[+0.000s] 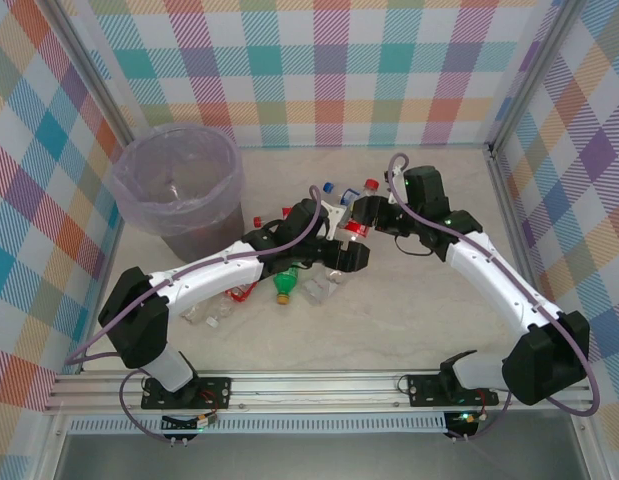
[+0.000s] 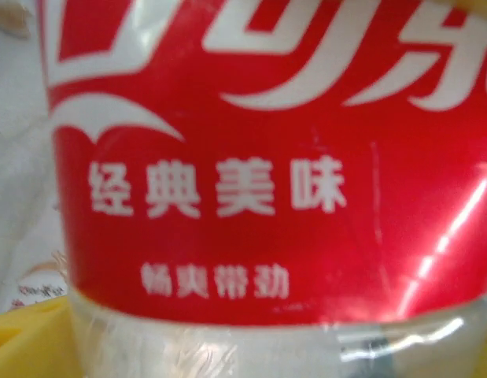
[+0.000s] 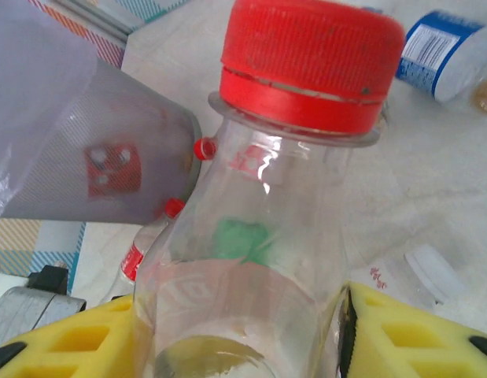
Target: Put the plastic bottles in the bin
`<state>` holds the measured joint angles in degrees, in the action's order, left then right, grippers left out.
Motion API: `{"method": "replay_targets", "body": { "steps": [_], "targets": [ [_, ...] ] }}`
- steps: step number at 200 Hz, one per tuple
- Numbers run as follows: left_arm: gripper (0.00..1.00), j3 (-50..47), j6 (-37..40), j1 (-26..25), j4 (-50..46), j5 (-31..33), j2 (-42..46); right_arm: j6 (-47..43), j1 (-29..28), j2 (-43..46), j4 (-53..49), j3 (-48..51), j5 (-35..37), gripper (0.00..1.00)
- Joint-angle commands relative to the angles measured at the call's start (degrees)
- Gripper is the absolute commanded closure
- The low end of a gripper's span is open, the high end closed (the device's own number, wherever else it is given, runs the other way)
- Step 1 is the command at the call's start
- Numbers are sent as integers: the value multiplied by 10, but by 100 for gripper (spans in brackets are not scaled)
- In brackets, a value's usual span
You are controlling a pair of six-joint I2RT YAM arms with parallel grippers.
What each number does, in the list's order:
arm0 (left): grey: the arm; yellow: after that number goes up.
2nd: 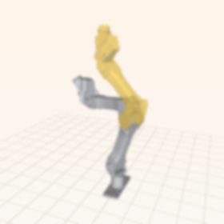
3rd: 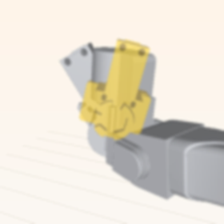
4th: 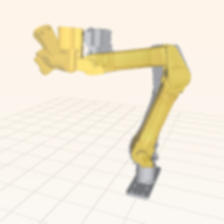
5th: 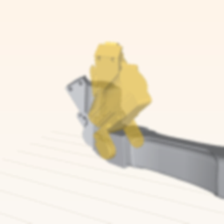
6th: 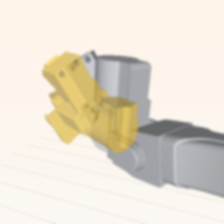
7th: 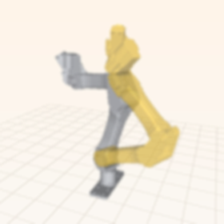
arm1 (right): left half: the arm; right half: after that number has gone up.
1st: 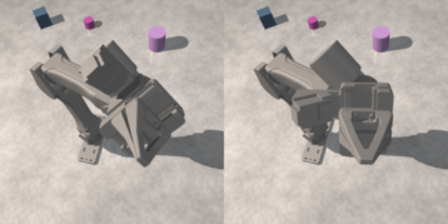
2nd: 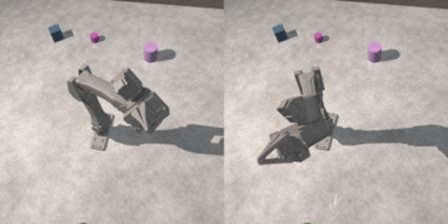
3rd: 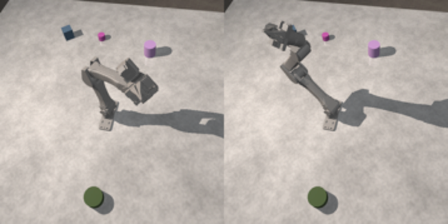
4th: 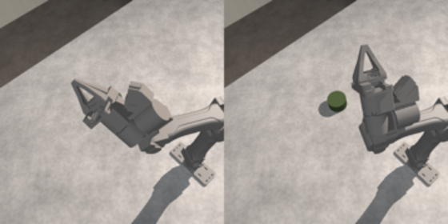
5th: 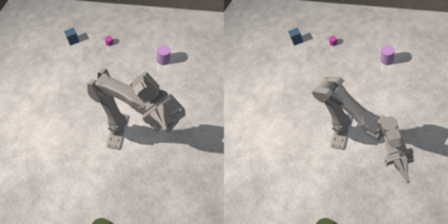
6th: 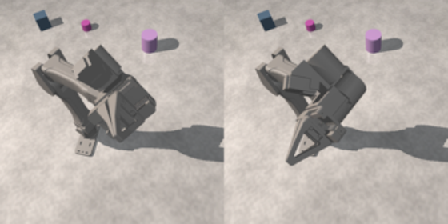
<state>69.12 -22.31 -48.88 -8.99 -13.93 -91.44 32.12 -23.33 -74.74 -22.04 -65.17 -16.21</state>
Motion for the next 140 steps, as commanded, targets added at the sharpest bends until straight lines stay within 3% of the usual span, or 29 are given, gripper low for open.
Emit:
{"method": "replay_targets", "body": {
  "steps": [1,57,77,109,140],
  "targets": [
    [17,4,-23,-7,42,38,-2,12,-4,7,44,-7,-10,46],
    [37,25,-22,-11,28,44,-13,15,-4,-1,49,13,2,44],
    [39,31,-20,-12,23,47,-12,9,-4,-1,43,8,1,42],
    [39,34,-23,-12,4,90,0,15,-4,3,39,3,11,27],
    [39,30,-7,-12,-5,139,23,51,-5,69,54,33,41,14]
  ]
}}
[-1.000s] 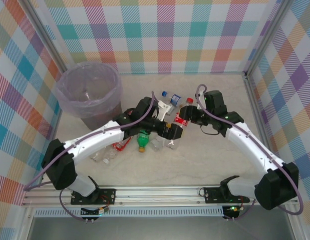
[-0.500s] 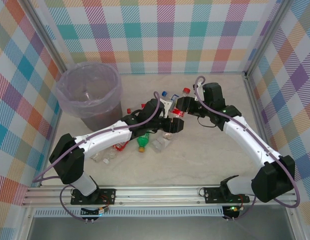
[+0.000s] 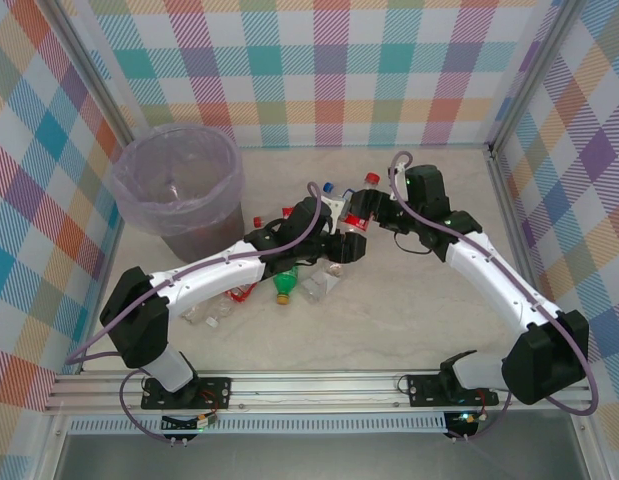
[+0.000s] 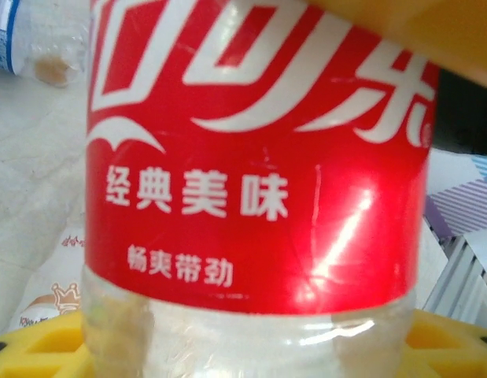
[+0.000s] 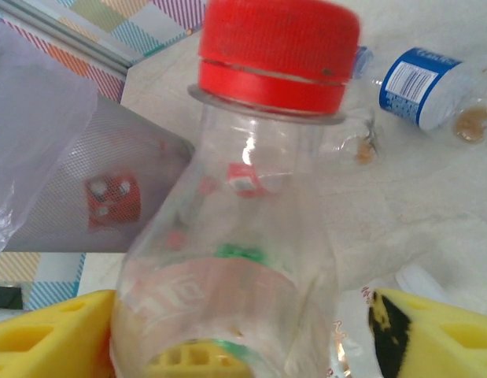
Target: Put the plastic bottles in the bin
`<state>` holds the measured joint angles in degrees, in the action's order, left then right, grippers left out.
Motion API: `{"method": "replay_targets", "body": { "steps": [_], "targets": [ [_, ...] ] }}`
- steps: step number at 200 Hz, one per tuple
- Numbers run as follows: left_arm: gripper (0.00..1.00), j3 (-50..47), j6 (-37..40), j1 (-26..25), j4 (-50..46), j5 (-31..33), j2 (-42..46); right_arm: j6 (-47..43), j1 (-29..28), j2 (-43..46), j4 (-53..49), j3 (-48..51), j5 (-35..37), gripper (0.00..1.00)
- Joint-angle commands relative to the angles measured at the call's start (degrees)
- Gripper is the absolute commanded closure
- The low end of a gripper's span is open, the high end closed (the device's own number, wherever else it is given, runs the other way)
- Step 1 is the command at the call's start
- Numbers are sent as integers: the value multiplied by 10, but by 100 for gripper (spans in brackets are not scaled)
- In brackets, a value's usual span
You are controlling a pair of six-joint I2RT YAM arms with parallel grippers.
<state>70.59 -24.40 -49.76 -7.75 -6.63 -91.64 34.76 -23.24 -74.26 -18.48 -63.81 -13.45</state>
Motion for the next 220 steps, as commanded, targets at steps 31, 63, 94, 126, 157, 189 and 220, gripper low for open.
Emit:
{"method": "replay_targets", "body": {
  "steps": [31,63,94,126,157,189,220],
  "targets": [
    [38,45,57,-2,-62,121,56,11,-2,128,-63,21,90,8],
    [36,108,77,17,-167,196,76,-3,1,148,-80,15,89,6],
    [36,204,155,80,-248,230,97,-16,1,116,-101,-7,73,6],
    [44,299,184,224,-285,183,109,-9,-1,117,-91,0,41,6],
    [48,350,189,370,-328,140,99,-28,-1,119,-132,-12,64,6],
    [52,328,199,468,-336,126,88,-38,-1,117,-136,-13,75,6],
    [54,222,189,514,-256,122,119,-40,-1,107,-122,-14,61,6]
  ]
}}
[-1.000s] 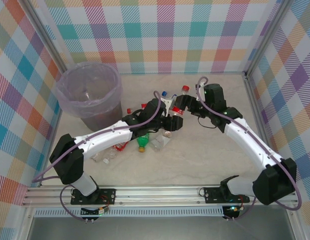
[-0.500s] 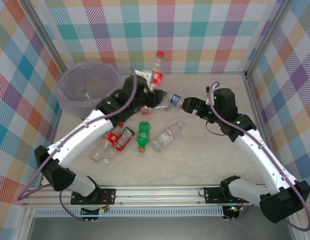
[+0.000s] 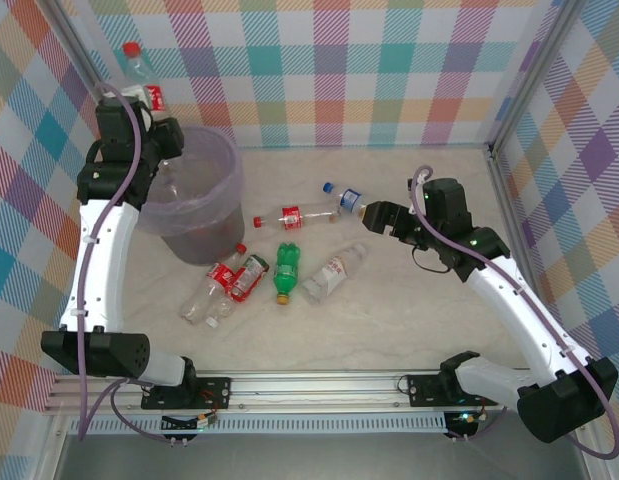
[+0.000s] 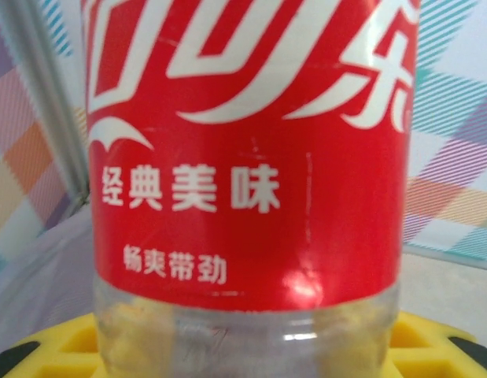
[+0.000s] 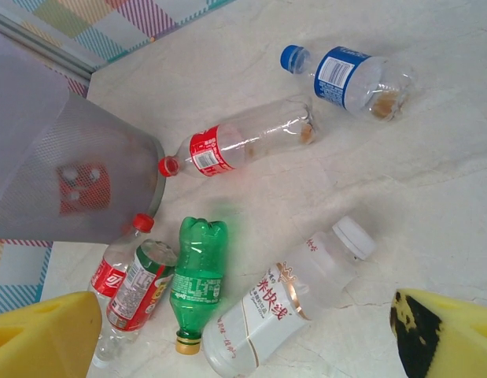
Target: Put the plastic bottles in the bin
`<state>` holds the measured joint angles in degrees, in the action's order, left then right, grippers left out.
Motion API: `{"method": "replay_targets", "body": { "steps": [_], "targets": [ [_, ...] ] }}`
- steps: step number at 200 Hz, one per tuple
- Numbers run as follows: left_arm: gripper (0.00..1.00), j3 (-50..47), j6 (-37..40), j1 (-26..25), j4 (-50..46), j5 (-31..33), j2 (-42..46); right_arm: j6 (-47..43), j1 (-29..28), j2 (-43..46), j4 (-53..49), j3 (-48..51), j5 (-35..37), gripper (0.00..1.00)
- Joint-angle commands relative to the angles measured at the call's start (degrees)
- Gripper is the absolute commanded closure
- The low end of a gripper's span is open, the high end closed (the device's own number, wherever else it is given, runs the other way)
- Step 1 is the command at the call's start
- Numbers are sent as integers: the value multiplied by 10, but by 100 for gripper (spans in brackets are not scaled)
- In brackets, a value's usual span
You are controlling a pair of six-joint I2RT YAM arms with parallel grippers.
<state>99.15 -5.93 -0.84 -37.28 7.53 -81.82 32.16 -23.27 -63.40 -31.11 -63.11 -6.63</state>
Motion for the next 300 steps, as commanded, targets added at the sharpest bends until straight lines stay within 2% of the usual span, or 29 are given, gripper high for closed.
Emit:
{"method": "replay_targets", "body": {
  "steps": [1,29,85,105,125,173,195,238,300],
  "targets": [
    [54,-67,4,25,42,-20,23,-13,-1,-2,5,-21,-7,6],
    [54,-114,-8,36,61,-42,31,-19,-1,-10,5,-23,-3,6],
    [44,-177,-6,36,46,-56,49,-12,-1,-28,21,-24,-8,7],
    [44,-191,-11,36,46,-42,58,0,-2,-36,45,-20,-39,7],
    [42,-204,-17,35,53,-41,65,1,-2,-38,46,-20,-37,7],
    [14,-224,-22,36,64,-54,73,-2,-2,-47,38,-24,-29,7],
    [4,-221,-18,35,63,-58,72,1,-2,-55,42,-25,-33,7],
    [0,-208,-19,35,60,-72,67,3,-3,-61,43,-26,-34,7],
    [0,-152,-12,35,42,-101,70,2,-2,-60,42,-27,-33,7]
  ]
}}
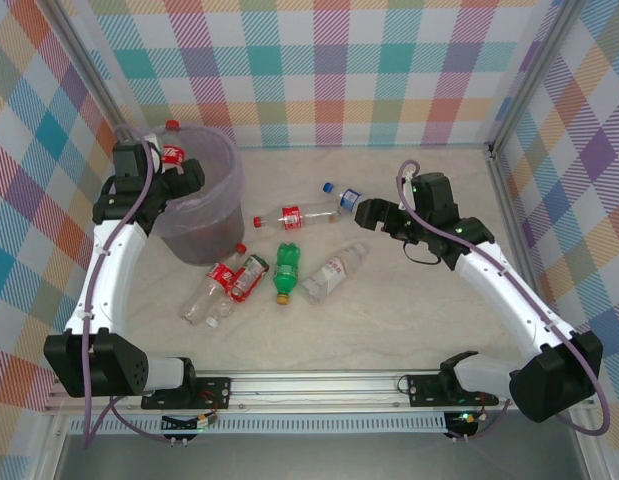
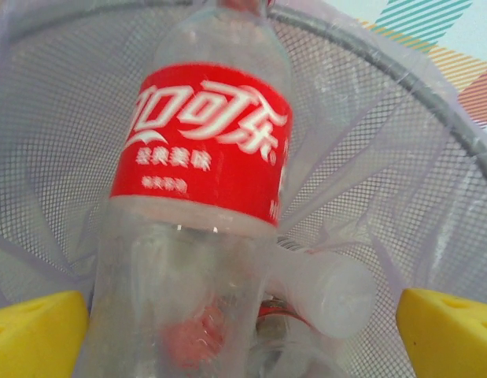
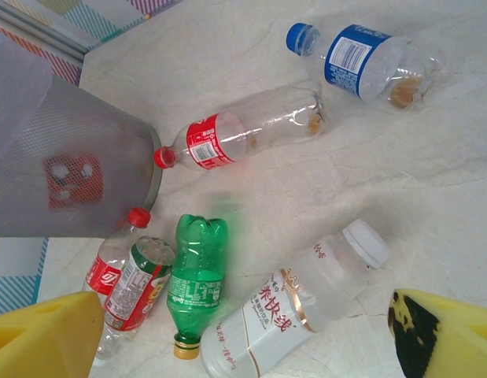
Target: Put the plastic bottles in the bin
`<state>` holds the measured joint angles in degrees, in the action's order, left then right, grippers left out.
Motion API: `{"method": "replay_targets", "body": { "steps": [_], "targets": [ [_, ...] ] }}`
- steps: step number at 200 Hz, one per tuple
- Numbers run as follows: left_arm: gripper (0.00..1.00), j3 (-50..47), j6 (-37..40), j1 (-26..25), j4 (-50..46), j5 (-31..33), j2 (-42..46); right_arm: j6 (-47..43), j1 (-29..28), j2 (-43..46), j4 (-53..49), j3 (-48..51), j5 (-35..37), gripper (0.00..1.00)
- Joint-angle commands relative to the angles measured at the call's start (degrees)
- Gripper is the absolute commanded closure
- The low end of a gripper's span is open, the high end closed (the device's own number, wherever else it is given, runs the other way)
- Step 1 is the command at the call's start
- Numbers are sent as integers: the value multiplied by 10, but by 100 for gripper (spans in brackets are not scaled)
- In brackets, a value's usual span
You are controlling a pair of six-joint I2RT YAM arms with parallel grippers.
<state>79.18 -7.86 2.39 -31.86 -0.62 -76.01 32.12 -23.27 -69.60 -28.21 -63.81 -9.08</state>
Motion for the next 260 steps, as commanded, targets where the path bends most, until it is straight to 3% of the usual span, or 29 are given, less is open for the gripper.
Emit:
{"method": "replay_targets", "body": {
  "steps": [1,76,87,127,166,180,194,203,228,260],
  "targets": [
    [0,49,7,2,-12,-19,12,2,-2,2,13,-20,-9,7],
    [0,110,20,1,-30,-7,-9,2,-2,-4,12,-23,-11,7],
    [4,105,18,0,-31,-10,-12,1,-2,-3,10,-22,-9,7],
    [6,104,30,-30,-54,3,-6,-11,-2,-9,-1,-23,18,7],
    [6,126,54,-118,-108,33,13,-123,1,-55,-67,-76,68,6],
    [6,127,76,-183,-130,85,20,-204,2,-75,-45,-82,76,0],
    [6,124,102,-262,-146,165,28,-281,11,-115,-37,-92,86,1],
    [5,122,101,-297,-152,183,34,-315,15,-149,-53,-113,102,1],
    [6,74,24,-345,-125,115,69,-415,18,-230,-52,-159,128,1],
    [6,-60,-125,-396,19,-8,109,-484,25,-334,-42,-220,128,1]
  ]
}}
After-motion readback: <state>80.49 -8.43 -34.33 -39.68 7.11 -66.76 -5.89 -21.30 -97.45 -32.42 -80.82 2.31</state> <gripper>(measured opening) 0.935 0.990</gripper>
